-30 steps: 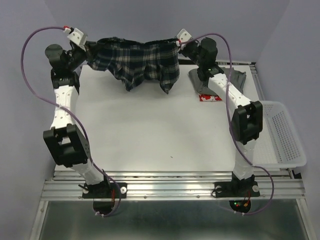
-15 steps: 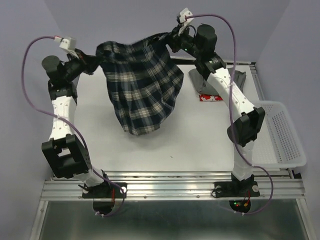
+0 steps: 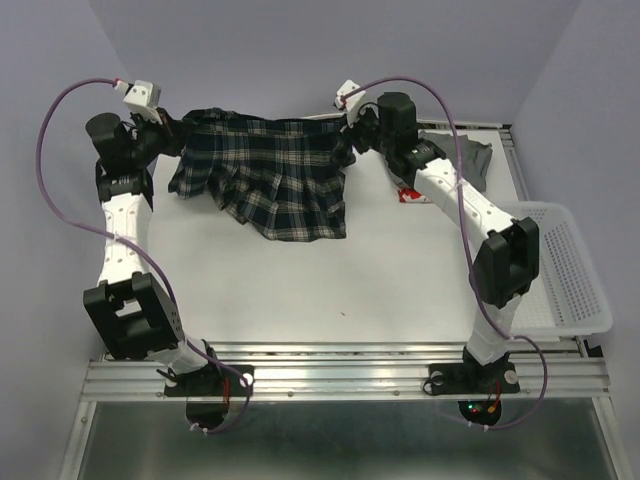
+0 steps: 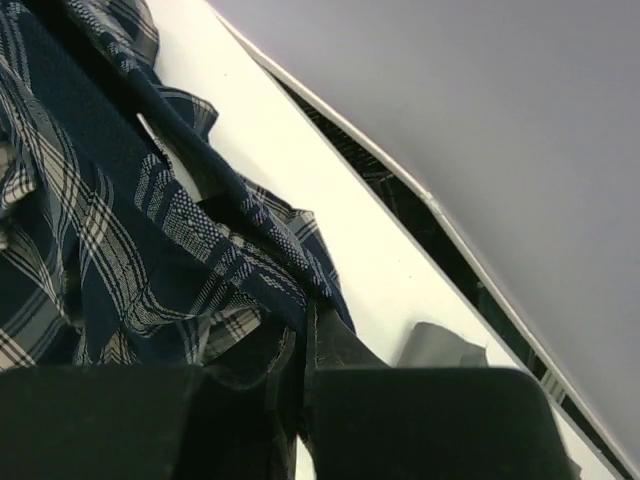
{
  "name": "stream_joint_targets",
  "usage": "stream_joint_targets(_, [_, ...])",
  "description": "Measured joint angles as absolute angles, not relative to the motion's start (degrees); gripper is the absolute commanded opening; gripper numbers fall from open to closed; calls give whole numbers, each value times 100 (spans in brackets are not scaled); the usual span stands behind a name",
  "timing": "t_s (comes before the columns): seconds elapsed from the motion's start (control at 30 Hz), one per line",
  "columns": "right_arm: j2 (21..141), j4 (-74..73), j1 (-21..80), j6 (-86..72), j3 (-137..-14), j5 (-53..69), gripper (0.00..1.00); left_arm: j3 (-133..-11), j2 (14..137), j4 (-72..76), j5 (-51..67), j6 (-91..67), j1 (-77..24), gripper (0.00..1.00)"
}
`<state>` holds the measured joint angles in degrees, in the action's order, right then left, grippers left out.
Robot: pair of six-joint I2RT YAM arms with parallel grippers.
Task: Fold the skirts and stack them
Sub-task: Flatten the skirt out
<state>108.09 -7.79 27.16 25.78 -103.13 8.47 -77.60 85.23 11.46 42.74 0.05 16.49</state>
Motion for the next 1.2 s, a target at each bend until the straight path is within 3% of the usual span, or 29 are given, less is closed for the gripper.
stream_joint_targets(0.43, [10849,-185,2775,3282,-11415,-152,1,-7876,8213,1474,5089,-274,1697,0])
stream_joint_targets(0.73, [11767,733,2777,3719,-12180,-438,1,-7955,8256,1776,5118,-493,1643,0])
stream_joint_targets(1.03, [14636,1734,2622,4115,-14516,-814,1,-8803,10173,2213,4429,-611,1295,0])
stream_joint_targets(1.2, [14927,2449,2467,4003,-14569,-718,1,-10156,11266,2611,4016,-821,1142,0])
